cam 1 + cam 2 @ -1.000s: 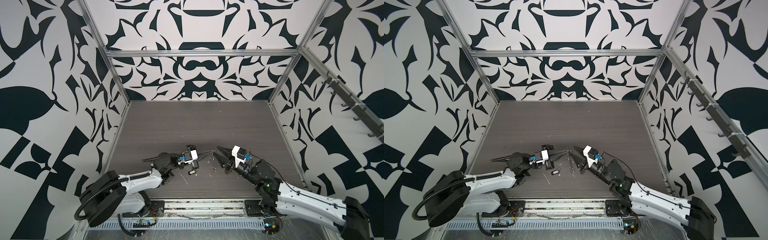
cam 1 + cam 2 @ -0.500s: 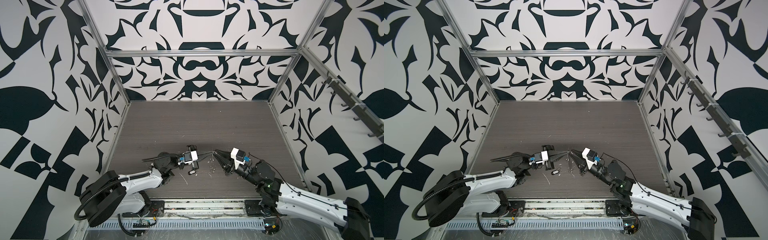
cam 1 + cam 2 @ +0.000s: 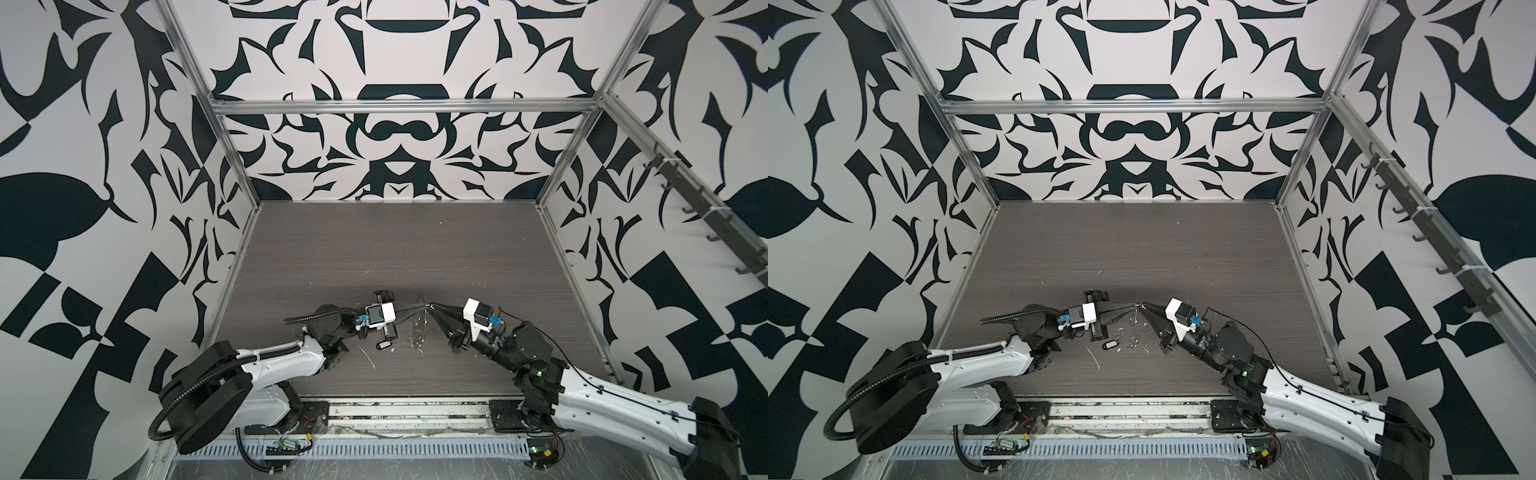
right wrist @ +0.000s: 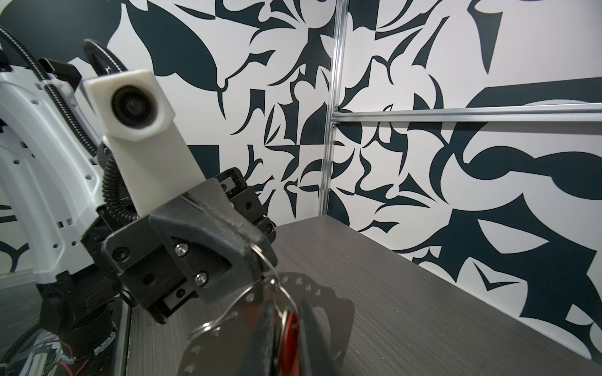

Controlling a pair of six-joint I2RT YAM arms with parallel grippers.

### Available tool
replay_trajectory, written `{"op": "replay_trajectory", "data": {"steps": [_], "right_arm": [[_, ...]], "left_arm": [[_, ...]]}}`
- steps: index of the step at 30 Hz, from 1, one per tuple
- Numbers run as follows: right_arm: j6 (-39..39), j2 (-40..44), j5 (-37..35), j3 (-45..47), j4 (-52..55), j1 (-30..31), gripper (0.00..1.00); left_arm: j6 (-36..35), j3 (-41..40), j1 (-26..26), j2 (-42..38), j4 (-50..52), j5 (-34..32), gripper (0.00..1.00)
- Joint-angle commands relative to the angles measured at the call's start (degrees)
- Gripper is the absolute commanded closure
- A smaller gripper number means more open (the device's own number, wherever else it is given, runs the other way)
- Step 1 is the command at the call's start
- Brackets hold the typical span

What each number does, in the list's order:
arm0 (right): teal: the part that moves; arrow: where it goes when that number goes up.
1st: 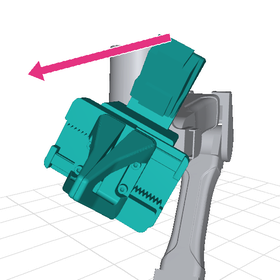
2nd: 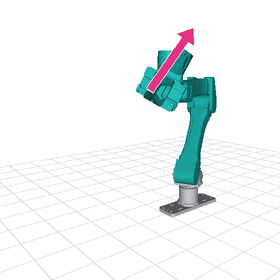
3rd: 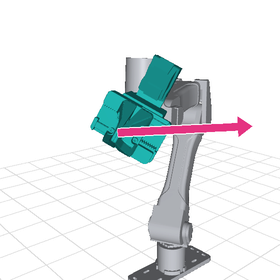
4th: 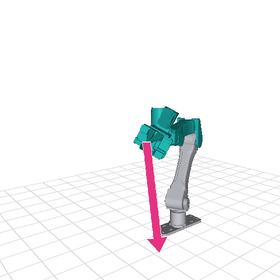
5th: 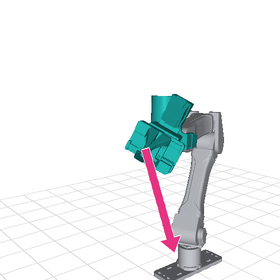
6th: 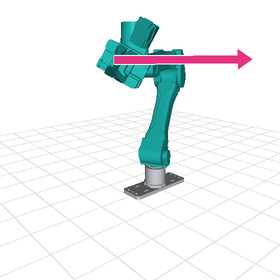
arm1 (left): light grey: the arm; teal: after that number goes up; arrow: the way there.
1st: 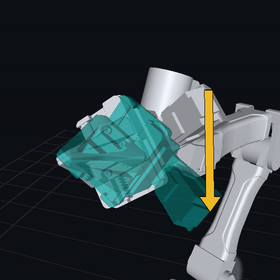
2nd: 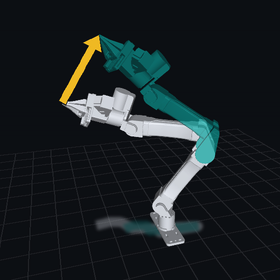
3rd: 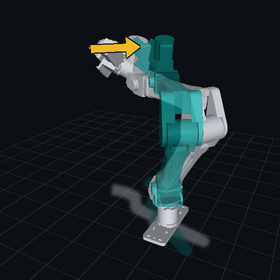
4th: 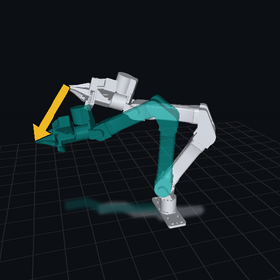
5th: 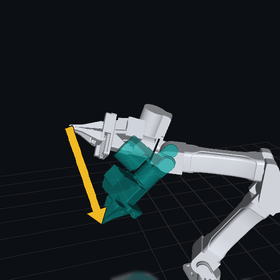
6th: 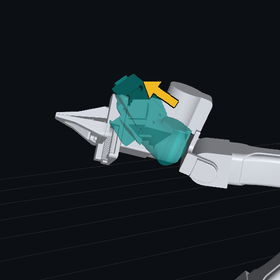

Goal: Attach keys to a key ring
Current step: Insert the key into the keyring.

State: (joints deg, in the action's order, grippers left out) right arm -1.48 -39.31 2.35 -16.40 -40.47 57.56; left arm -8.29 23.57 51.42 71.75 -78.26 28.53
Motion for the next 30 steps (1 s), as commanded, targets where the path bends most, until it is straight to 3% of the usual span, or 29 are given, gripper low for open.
{"op": "replay_trajectory", "data": {"steps": [1, 11, 22, 30], "right_arm": [[0.16, 1.20, 0.90, 0.06, -2.42, 0.01, 0.87], [0.33, 1.99, 1.95, 0.41, -2.43, 0.01, 0.78], [-0.02, 0.96, 1.38, -0.02, -2.26, 0.04, 0.99], [2.97, -2.36, -0.99, -1.95, 2.86, 0.04, 1.00]], "left_arm": [[0.82, 1.23, -0.04, -0.91, -3.37, 0.82, 1.00], [0.75, 1.21, -0.03, -0.99, -3.41, 1.06, 1.00], [0.87, 1.17, -0.01, -1.26, -3.48, 1.07, 1.00], [0.86, 0.48, -0.01, -2.69, -3.46, 0.35, 1.00]]}}
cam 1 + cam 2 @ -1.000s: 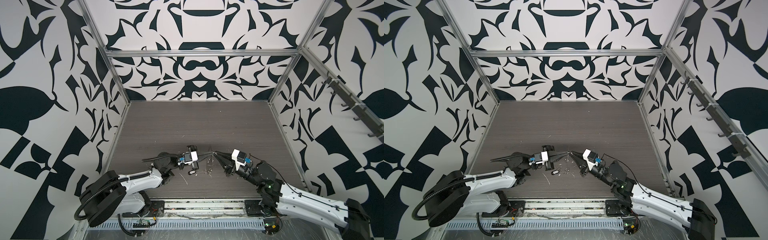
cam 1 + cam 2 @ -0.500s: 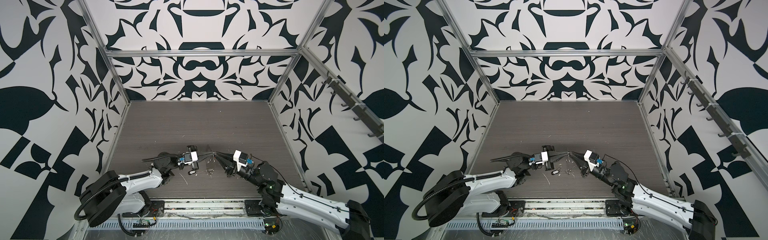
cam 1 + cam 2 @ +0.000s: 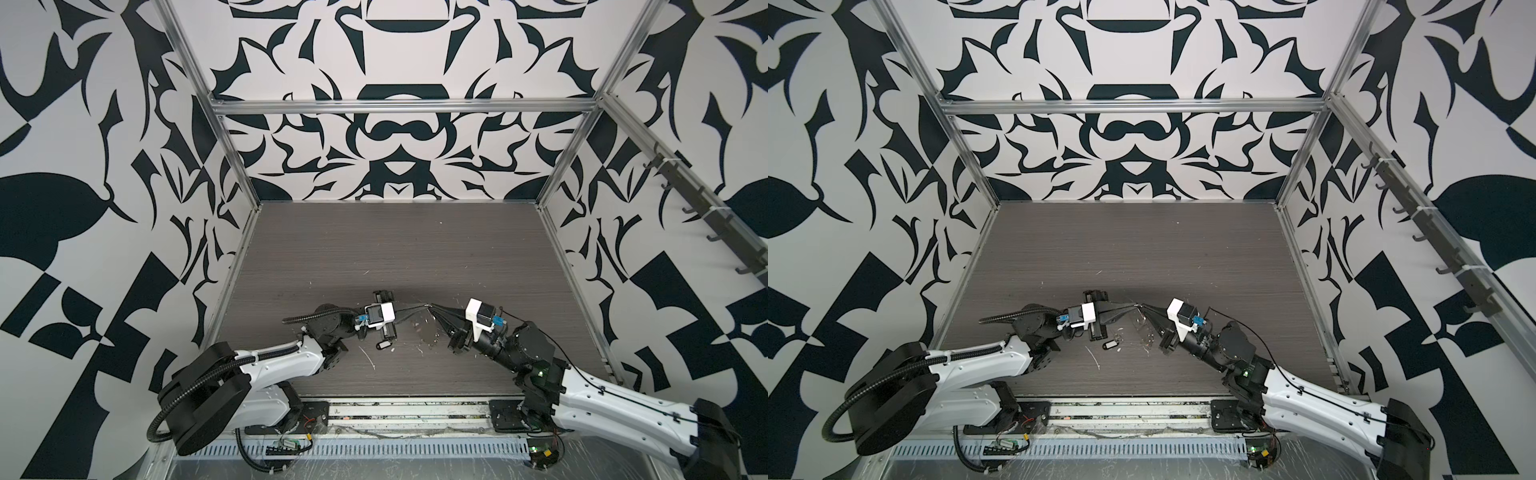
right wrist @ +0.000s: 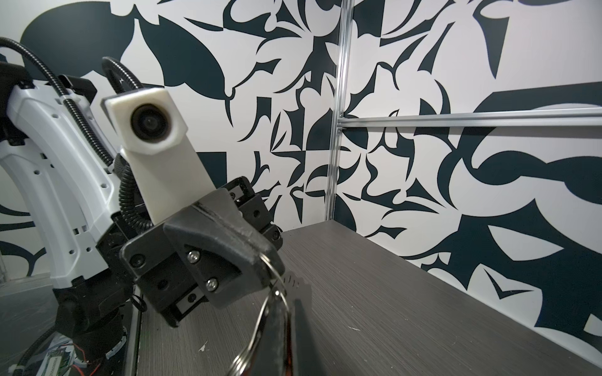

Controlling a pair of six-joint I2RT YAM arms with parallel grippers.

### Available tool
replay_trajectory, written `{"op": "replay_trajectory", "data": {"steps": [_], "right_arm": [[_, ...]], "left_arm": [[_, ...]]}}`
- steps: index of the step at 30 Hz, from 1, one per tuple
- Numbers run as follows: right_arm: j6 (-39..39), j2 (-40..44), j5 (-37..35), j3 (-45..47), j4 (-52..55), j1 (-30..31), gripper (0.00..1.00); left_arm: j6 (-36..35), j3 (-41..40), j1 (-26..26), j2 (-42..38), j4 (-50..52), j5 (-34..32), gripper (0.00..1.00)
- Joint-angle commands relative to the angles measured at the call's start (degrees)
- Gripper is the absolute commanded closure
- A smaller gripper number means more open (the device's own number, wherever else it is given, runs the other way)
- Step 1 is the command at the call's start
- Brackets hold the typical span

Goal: Attach keys to a key ring
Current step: Insert the key into the keyring.

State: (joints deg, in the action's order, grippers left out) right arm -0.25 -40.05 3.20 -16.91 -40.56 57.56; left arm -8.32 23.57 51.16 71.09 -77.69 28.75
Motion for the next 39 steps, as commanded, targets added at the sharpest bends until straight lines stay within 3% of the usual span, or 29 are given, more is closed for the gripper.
{"op": "replay_trajectory", "data": {"steps": [1, 11, 19, 26, 34, 39], "right_arm": [[2.15, -2.07, -2.24, -1.31, 2.94, 0.03, 1.00], [5.78, -3.41, -9.44, -0.57, 2.96, -0.01, 1.00], [13.89, -2.86, -16.05, -4.32, 13.62, -0.17, 1.00], [16.77, -0.39, -11.69, -4.37, 14.18, -0.26, 1.00], [18.96, -5.36, -8.07, -8.53, 17.76, -0.26, 1.00], [19.45, -8.78, -10.82, -11.03, 21.05, -0.25, 1.00]], "left_arm": [[0.87, 0.39, 0.25, -2.19, -4.02, 0.29, 1.00], [0.81, -0.63, 0.26, -3.92, -4.05, -0.32, 1.00], [1.18, -0.55, 0.26, -3.91, -4.05, 0.22, 1.00], [1.25, -0.29, 0.23, -3.74, -4.02, 1.46, 1.00], [1.81, -0.44, 0.24, -4.18, -4.04, 1.59, 1.00], [2.16, -0.72, 0.26, -4.85, -4.00, 1.57, 1.00]]}}
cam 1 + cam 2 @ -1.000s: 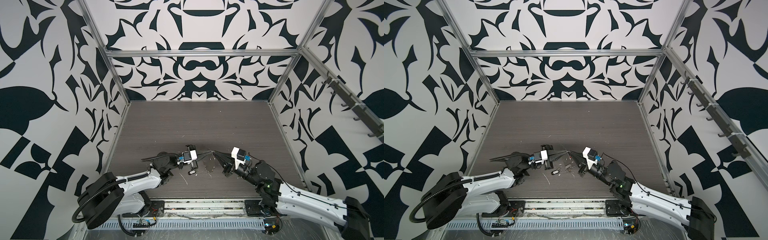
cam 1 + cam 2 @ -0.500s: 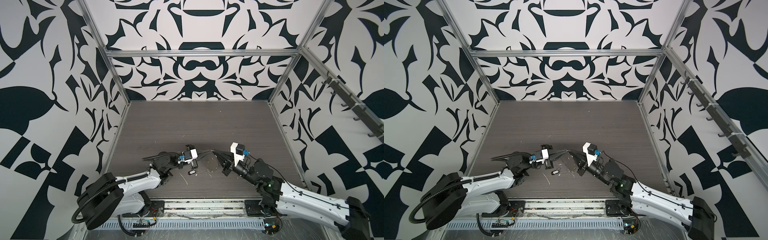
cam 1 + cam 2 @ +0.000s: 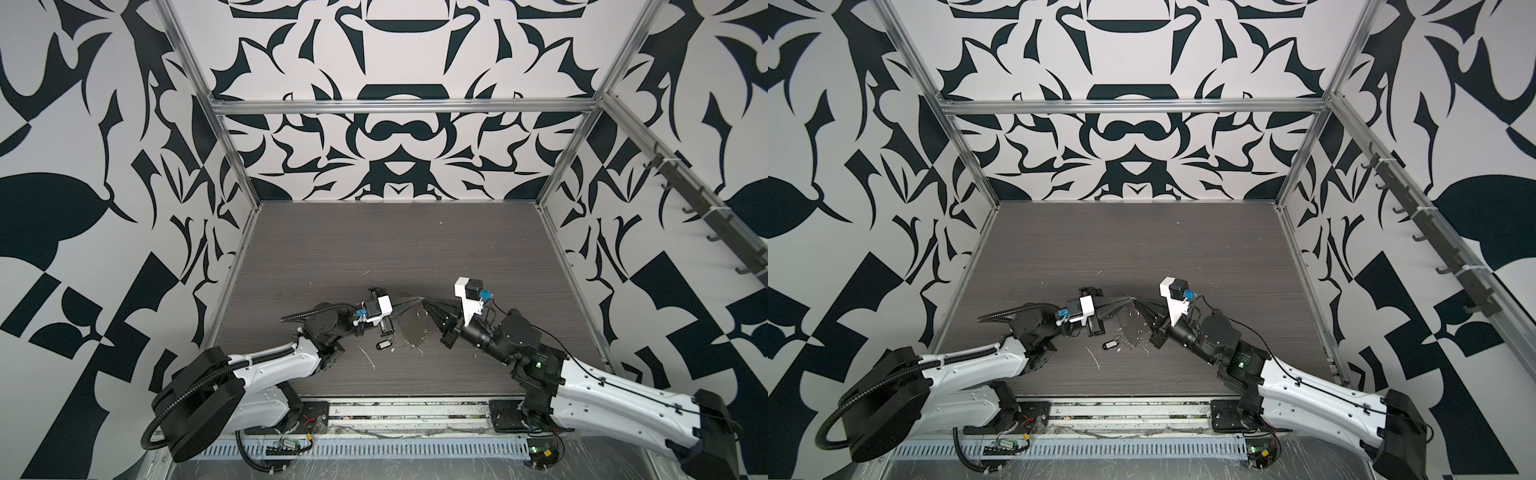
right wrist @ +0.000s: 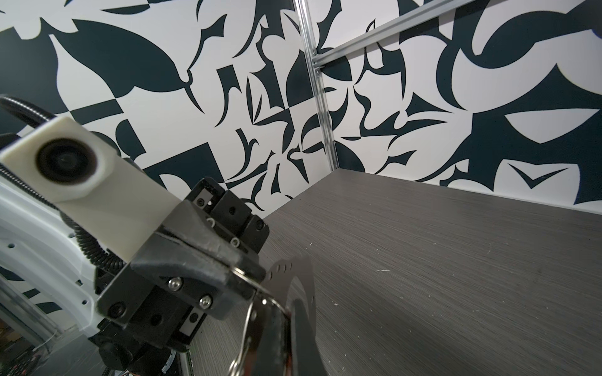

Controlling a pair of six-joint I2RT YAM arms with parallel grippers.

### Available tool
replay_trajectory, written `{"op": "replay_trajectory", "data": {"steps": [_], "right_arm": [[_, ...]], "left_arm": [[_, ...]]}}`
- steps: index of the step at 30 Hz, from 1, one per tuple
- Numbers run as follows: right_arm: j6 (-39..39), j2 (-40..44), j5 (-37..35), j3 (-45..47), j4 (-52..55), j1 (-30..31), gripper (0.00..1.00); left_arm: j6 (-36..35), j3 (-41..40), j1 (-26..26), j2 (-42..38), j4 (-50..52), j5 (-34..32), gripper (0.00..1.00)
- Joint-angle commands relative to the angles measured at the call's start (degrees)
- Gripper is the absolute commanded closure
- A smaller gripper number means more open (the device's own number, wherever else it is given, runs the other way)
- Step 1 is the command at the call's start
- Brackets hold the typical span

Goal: Attach keys to a key ring
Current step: Insert the key into the keyring.

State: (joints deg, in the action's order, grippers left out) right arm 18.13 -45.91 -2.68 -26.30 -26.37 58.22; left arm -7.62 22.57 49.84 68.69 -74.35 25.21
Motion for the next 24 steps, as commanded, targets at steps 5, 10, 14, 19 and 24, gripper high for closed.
{"op": "replay_trajectory", "data": {"steps": [5, 10, 14, 19, 24], "right_arm": [[1.38, -0.86, -7.28, -0.66, 6.72, -0.96, 1.00], [1.22, 2.39, -13.37, 0.03, 9.61, -0.98, 1.00], [-0.37, 4.80, -17.95, -0.67, 13.55, -1.00, 1.00], [-3.43, 5.90, -22.79, -2.49, 18.61, -0.98, 1.00], [-8.18, 3.87, -23.15, -4.94, 21.95, -1.00, 1.00]], "left_arm": [[1.48, 0.20, 1.56, -2.63, -7.38, 5.09, 1.00], [1.62, 0.29, 1.57, -2.44, -7.38, 4.82, 0.96], [1.51, 0.19, 1.53, -2.36, -7.39, 3.88, 0.72], [0.30, 0.03, 1.55, -2.01, -7.28, 2.24, 0.61], [-4.05, 0.41, 1.57, 0.27, -7.30, -0.55, 0.53]]}}
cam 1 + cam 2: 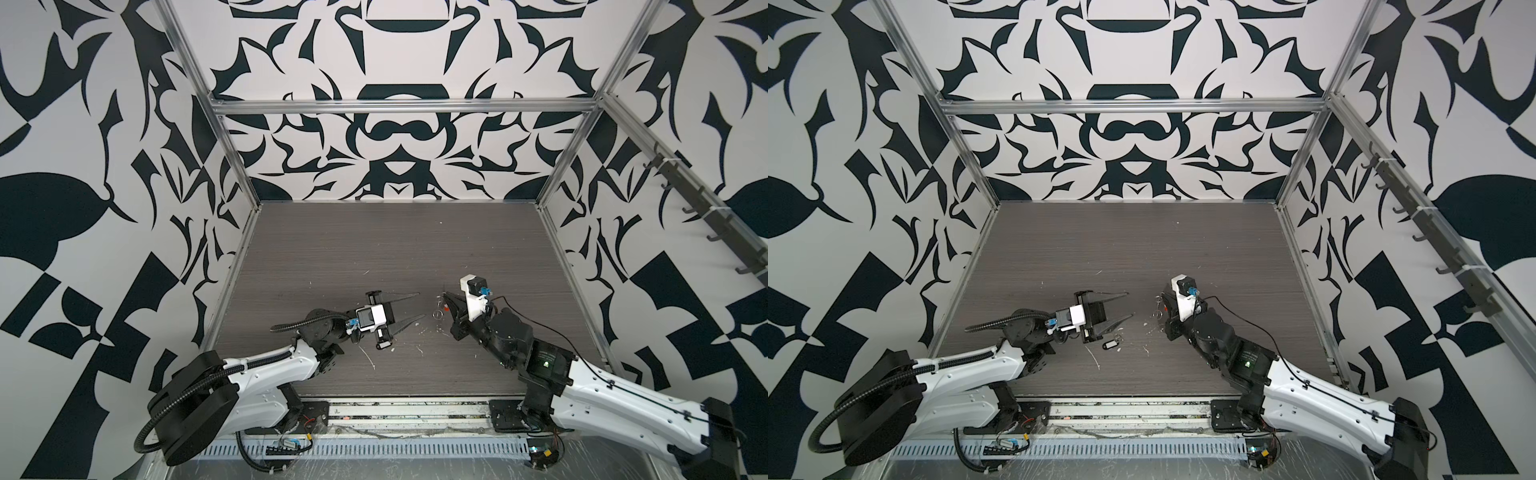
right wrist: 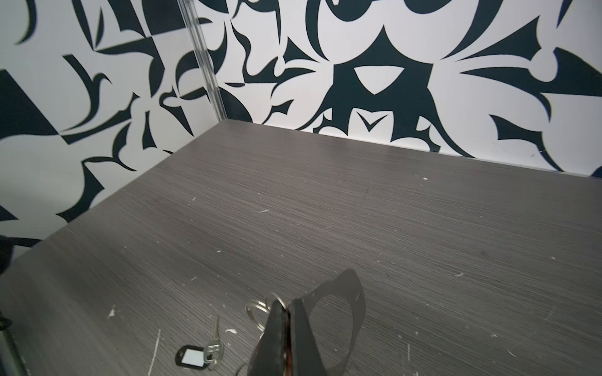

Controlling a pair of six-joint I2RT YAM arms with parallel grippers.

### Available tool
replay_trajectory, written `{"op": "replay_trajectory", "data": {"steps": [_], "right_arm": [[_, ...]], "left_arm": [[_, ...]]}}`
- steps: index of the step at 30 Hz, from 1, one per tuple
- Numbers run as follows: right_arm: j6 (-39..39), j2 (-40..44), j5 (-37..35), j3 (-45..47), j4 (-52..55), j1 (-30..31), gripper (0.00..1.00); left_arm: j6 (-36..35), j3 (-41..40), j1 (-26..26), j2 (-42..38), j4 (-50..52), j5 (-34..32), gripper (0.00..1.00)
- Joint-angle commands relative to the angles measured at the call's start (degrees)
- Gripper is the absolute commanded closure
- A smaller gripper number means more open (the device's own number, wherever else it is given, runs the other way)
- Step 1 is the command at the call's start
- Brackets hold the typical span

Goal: Attach keys to a key ring
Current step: Insert the key into the keyring.

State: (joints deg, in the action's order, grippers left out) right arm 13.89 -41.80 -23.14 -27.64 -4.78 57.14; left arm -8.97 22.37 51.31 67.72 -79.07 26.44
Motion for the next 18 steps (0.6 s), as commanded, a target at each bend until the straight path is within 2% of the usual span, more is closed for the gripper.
{"op": "replay_trajectory", "data": {"steps": [1, 5, 11, 18], "right_arm": [[-4.66, -0.53, -2.50, -3.48, -0.16, 0.07, 1.00], [-7.13, -1.50, -3.01, -2.16, -3.13, 0.08, 1.00], [-9.64, -2.26, -4.47, -1.42, -4.93, 0.07, 1.00], [-9.92, 1.19, -5.72, 0.53, -5.17, 0.07, 1.00]], "left_arm": [[-4.20, 0.80, 0.09, 1.93, -2.29, -2.40, 0.52], [-10.33, 2.53, 0.11, 3.31, 4.07, -2.75, 0.50], [-16.13, 9.39, 0.01, -0.99, 28.32, -3.86, 0.55], [-16.46, 11.52, 0.07, -1.31, 33.42, -6.34, 0.56]]}}
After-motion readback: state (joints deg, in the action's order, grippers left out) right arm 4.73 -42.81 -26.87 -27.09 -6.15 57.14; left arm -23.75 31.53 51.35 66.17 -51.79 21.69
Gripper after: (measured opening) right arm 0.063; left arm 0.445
